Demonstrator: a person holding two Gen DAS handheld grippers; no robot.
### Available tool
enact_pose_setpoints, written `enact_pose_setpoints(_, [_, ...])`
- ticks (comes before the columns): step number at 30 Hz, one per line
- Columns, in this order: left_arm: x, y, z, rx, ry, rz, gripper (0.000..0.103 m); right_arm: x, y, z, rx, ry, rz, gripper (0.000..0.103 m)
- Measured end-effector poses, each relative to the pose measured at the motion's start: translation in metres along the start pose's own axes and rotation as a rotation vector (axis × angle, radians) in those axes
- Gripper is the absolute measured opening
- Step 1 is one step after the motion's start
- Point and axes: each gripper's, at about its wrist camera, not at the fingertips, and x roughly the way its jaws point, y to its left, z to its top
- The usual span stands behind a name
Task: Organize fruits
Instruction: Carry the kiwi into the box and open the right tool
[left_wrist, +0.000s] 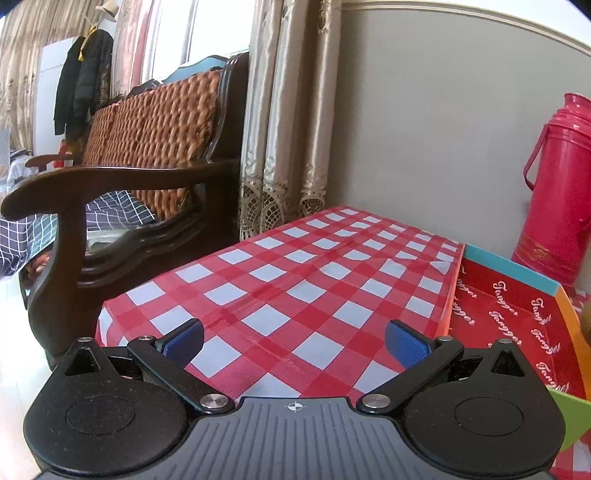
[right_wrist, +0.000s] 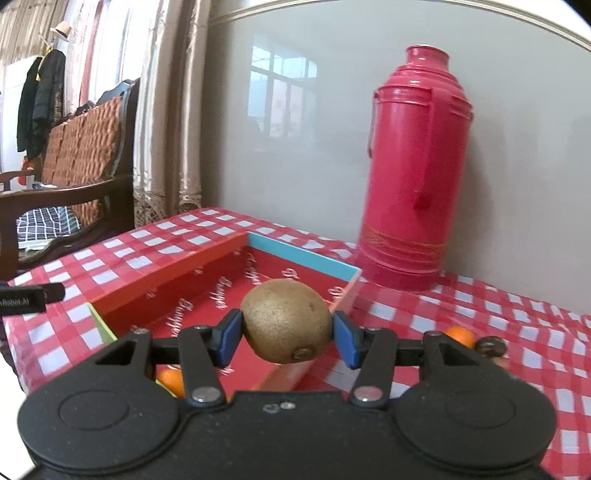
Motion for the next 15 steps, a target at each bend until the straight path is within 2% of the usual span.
enact_pose_setpoints(9, [0.0,0.022,0.001,-0.022,0.008,0.024,0.103,0.016,0.024,0.0,-0.006,0.02,0.03,0.045])
enact_pose_setpoints(15, [0.001,0.028,0.002,-0.029,0.009,0.027,0.103,0.022,0.027,-0.002,-0.01,0.048,0.006,0.046])
